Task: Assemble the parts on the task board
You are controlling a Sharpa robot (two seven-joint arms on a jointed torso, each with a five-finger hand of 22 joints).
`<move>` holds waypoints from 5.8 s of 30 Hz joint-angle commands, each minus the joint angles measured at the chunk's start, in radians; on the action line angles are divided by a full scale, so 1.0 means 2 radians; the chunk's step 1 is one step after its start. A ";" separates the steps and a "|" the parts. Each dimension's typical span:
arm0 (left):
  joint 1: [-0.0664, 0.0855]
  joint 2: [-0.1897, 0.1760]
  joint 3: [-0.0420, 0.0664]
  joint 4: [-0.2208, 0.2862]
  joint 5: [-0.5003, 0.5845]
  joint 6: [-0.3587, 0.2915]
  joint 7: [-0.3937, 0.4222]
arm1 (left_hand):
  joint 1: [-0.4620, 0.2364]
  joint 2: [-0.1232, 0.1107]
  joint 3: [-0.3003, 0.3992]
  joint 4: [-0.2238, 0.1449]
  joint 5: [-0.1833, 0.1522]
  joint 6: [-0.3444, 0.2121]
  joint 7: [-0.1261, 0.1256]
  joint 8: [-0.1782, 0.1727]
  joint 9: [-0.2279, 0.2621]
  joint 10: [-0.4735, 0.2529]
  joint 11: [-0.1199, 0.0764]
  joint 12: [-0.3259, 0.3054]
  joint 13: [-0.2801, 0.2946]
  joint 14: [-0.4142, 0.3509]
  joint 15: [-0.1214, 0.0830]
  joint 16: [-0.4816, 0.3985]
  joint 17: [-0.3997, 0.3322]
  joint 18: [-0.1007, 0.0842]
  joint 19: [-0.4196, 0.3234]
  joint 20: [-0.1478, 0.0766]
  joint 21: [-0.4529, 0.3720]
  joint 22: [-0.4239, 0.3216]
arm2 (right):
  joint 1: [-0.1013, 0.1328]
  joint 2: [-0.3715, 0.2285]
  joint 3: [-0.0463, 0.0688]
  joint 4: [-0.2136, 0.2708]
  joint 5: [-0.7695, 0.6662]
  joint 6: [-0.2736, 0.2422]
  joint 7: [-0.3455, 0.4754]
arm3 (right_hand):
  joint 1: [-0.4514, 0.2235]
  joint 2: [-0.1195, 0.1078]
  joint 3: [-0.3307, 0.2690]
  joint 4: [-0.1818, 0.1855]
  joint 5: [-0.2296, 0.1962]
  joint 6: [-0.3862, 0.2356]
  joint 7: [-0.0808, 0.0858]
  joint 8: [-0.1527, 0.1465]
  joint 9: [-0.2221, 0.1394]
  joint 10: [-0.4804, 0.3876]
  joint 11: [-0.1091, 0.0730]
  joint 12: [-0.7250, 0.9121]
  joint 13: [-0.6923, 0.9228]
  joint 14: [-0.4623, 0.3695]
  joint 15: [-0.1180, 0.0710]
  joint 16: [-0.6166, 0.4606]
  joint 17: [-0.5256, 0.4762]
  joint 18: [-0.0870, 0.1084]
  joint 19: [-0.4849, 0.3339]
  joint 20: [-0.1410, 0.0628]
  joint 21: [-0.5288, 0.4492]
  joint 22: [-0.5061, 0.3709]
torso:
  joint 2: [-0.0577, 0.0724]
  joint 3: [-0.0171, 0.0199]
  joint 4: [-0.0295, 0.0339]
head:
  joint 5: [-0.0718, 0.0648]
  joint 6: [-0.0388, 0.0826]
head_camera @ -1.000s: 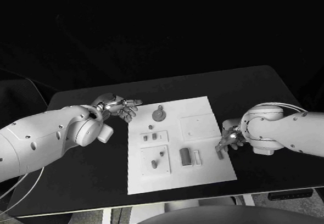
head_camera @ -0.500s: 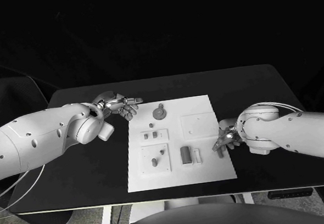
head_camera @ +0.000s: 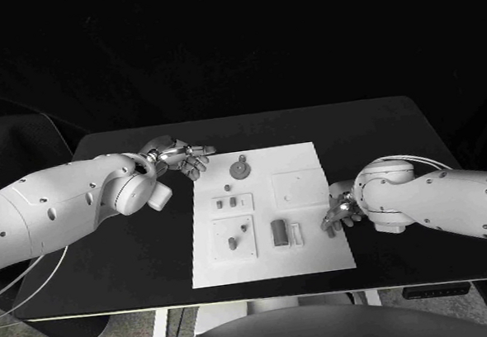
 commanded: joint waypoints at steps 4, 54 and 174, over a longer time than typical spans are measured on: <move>0.001 0.000 0.000 0.003 0.001 0.008 0.002 | -0.002 -0.005 0.000 0.004 -0.002 -0.004 -0.001 0.002 -0.001 -0.002 -0.001 -0.003 0.000 -0.004 0.000 -0.002 0.001 0.009 -0.004 0.000 -0.002 0.000 | -0.010 0.009 -0.004 -0.010 -0.025 0.012 -0.004 | -0.005 0.004 -0.001 0.001 0.002 -0.003 0.000 -0.004 -0.003 -0.001 0.001 0.001 -0.001 -0.001 0.000 0.003 -0.001 0.035 -0.001 -0.001 0.063 0.001 | 0.000 0.0003 0.0001 | 0.000 0.000; 0.002 0.001 0.000 0.003 -0.002 0.010 -0.003 | 0.001 -0.004 0.002 0.004 -0.001 -0.003 -0.002 0.003 -0.001 -0.003 -0.001 -0.003 0.000 -0.004 0.000 -0.003 0.001 0.010 -0.005 0.000 -0.002 0.000 | -0.007 -0.017 -0.003 0.024 0.083 -0.072 0.003 | 0.106 0.026 0.053 -0.015 0.009 0.000 -0.001 0.002 0.003 0.003 -0.001 0.008 -0.004 0.000 -0.002 0.009 0.002 0.035 -0.005 -0.005 0.067 0.017 | 0.000 0.0005 -0.0004 | -0.001 0.000; 0.005 0.004 0.000 0.002 -0.004 0.015 -0.008 | 0.003 -0.005 0.005 0.004 -0.002 -0.004 -0.001 0.004 -0.001 -0.003 0.000 -0.002 0.001 -0.005 0.000 -0.003 0.002 0.009 -0.005 0.000 -0.002 0.000 | -0.016 0.044 -0.004 0.009 0.145 -0.108 0.025 | 0.015 -0.018 0.024 0.013 -0.004 -0.008 0.002 -0.005 0.001 -0.004 0.003 0.002 -0.012 -0.003 0.002 0.004 -0.001 0.035 -0.002 0.001 0.057 0.017 | 0.000 0.0006 0.0000 | 0.002 0.000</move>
